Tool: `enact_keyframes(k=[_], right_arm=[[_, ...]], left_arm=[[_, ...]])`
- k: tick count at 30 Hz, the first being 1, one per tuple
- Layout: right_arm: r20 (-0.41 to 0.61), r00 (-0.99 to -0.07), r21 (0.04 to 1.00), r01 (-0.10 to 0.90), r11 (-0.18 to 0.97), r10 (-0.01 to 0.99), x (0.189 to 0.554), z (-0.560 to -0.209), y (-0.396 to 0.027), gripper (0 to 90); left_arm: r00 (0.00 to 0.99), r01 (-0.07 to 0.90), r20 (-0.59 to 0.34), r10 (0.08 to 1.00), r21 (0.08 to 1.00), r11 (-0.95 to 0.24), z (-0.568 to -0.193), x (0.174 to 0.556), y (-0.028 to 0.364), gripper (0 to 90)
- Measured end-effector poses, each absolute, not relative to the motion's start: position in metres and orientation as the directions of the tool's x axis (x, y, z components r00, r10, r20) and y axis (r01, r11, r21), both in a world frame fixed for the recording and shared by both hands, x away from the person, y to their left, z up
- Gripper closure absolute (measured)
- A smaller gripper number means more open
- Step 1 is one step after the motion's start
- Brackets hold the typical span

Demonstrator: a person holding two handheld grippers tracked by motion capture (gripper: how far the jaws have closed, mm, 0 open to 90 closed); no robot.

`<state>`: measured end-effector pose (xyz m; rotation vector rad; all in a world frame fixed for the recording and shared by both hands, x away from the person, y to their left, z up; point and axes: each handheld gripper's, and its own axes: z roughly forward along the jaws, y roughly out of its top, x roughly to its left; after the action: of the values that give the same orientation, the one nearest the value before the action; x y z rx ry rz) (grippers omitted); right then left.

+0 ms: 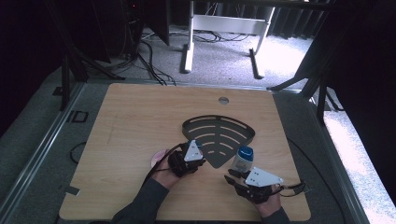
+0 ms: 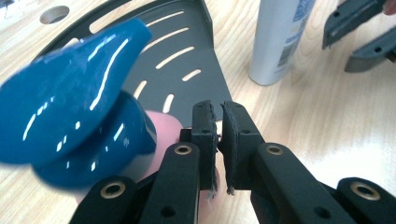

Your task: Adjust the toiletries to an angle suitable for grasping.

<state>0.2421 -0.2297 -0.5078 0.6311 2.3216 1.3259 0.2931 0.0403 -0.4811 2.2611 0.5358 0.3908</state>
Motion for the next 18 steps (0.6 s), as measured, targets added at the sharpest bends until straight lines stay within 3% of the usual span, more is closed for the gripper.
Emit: enact_keyframes(k=[18], right_arm=[[-0.108,-0.803,0.870,0.209,0.447,0.586,0.236,-0.506,-0.252,70.6]], left_arm=[[0.796,0.335,0.109,0.595,0.740,-0.583,-0.481,0.301,0.072,83.0]])
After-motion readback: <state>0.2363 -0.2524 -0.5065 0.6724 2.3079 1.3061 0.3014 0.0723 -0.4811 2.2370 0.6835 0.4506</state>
